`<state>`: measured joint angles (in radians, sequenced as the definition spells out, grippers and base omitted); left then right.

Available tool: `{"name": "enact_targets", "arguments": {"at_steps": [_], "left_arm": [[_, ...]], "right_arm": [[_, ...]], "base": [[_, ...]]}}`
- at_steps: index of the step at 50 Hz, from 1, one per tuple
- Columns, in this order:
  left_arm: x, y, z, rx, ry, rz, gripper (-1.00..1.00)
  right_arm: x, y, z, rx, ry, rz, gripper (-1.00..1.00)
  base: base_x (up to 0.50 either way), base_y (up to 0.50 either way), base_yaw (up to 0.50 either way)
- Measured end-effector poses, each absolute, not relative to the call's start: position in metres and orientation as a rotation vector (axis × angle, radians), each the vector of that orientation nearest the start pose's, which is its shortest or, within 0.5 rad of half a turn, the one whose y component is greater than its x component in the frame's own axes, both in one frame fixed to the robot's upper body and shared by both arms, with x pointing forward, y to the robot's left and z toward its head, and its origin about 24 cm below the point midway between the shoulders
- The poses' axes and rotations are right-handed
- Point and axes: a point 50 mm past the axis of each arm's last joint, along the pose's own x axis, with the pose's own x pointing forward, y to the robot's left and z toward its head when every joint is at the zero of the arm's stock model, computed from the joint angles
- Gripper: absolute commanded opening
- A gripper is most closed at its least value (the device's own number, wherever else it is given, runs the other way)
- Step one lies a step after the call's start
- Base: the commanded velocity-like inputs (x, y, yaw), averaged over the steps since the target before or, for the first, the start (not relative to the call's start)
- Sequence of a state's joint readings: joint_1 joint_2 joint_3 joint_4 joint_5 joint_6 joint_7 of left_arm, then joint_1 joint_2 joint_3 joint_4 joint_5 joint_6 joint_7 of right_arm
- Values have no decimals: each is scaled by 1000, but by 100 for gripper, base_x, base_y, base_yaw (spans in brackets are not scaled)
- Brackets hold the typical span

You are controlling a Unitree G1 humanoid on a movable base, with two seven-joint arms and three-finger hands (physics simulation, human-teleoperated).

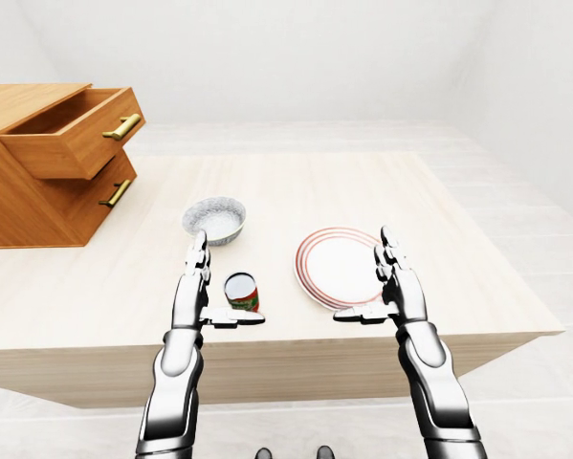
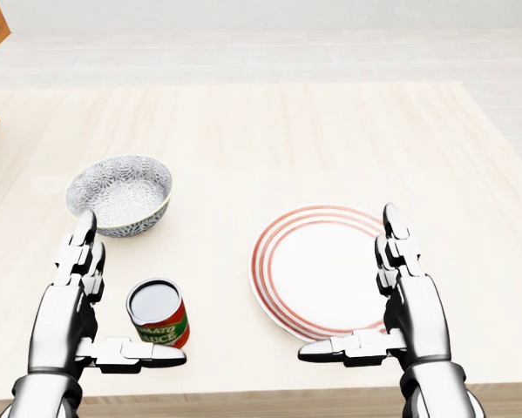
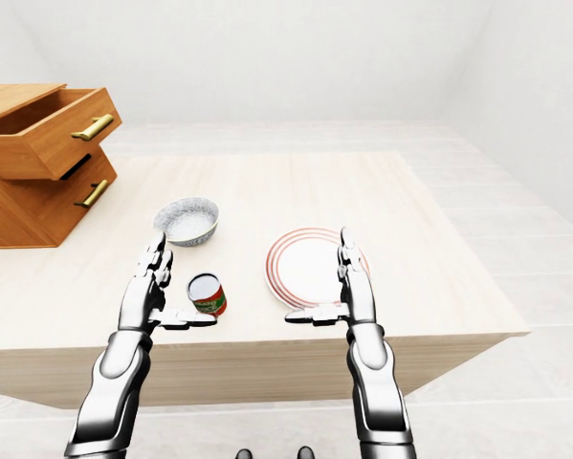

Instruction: Put the bowl on the plate.

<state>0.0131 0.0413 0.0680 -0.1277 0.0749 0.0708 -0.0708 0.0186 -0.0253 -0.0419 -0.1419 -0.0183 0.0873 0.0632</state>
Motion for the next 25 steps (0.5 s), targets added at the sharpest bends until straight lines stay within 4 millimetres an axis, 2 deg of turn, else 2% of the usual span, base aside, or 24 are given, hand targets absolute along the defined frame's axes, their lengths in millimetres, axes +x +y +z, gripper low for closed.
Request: {"name": "enact_targets", "arguments": {"at_steps": [25], "left_arm": [[250,172,60,134,-36,6,100]], "right_arm": [[250,-162,59,-41,-23,14,100]], "base": [[1,-15,0]]}}
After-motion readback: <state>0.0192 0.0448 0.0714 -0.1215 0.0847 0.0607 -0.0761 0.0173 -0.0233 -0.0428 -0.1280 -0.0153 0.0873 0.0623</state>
